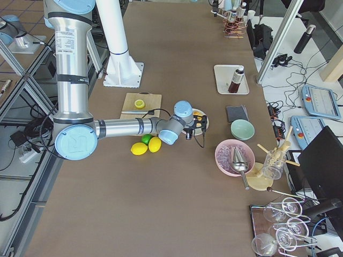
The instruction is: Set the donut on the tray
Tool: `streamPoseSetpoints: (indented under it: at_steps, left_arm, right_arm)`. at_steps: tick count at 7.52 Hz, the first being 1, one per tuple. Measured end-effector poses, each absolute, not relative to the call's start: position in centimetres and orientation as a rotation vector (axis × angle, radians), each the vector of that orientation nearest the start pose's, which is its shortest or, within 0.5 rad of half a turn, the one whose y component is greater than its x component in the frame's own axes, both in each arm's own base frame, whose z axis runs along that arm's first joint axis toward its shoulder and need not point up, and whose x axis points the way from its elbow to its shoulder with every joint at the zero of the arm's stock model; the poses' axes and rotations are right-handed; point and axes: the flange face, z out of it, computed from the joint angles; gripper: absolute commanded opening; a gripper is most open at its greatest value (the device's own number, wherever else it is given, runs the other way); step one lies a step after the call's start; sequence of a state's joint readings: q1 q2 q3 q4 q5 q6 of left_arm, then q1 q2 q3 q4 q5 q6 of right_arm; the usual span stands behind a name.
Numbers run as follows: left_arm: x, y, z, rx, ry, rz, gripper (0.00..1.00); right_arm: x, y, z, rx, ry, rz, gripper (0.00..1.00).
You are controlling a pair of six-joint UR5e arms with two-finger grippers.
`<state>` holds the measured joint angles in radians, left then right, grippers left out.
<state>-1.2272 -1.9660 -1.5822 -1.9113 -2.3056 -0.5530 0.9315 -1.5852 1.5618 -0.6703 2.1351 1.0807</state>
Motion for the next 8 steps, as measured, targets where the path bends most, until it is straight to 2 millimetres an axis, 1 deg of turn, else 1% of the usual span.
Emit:
streamPoseSetpoints:
  at_steps: [2, 3, 4, 5, 6, 8]
  left_arm:
    - [15.4, -63.0, 38.3, 0.343, 0.939, 0.082, 0.99]
    - [15.3, -62.8, 38.1, 0.346, 0.941, 0.080, 0.99]
    - [15.3, -62.7, 38.0, 0.347, 0.942, 0.079, 0.99]
    - [15.2, -62.6, 38.0, 0.347, 0.942, 0.078, 0.99]
    - [15.2, -62.6, 38.0, 0.347, 0.942, 0.078, 0.99]
    - [15.2, -62.5, 38.1, 0.346, 0.942, 0.078, 0.99]
  right_arm:
    - [-24.0, -45.6, 57.3, 0.157, -0.989, 0.156, 0.00]
    - [-24.0, -45.5, 57.1, 0.160, -0.992, 0.154, 0.71]
    - [-24.0, -45.5, 56.5, 0.164, -1.000, 0.149, 0.82]
    - [-24.0, -45.5, 56.0, 0.168, -1.006, 0.144, 0.85]
    - [-24.0, -45.5, 56.1, 0.168, -1.004, 0.144, 0.84]
    - [-24.2, -45.5, 57.1, 0.159, -0.988, 0.150, 0.82]
